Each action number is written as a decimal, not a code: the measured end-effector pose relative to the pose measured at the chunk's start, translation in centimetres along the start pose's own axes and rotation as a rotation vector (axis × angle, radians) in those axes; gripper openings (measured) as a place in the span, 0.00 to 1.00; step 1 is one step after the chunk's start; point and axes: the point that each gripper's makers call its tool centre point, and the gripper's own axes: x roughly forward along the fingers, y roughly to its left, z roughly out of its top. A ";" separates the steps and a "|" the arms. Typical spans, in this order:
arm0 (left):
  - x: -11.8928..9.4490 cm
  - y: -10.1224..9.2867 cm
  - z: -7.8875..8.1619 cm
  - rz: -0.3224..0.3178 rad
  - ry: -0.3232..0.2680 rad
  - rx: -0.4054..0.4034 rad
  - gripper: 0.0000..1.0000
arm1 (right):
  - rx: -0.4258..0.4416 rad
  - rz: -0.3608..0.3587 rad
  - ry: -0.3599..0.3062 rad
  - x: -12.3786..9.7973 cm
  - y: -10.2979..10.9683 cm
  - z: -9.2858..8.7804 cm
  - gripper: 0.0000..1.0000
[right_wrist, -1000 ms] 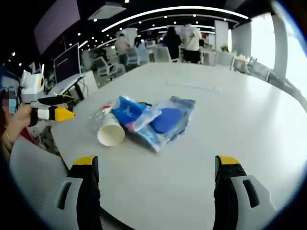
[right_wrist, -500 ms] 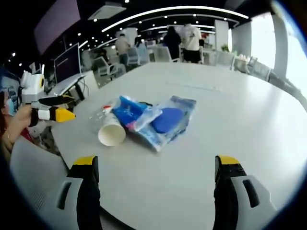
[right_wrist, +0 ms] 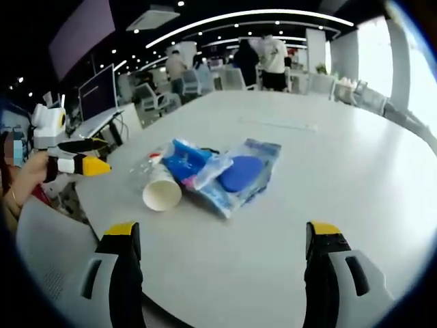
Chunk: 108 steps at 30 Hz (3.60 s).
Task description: Arrange the tabletop items into an orderly group along one side of the table until the central work area is clear of visible clutter.
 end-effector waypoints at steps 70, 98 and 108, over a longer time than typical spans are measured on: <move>10.2 2.6 2.6 -0.007 0.233 0.014 0.69 | 0.075 -0.045 0.009 -0.5 -1.0 -0.5 0.96; 13.3 3.5 0.1 0.050 0.401 0.049 0.53 | 0.075 -0.044 0.012 -0.5 -1.0 -0.5 0.96; 14.2 3.3 -0.8 0.051 0.442 0.067 0.51 | 0.075 -0.058 0.020 -0.6 -1.5 -0.6 0.96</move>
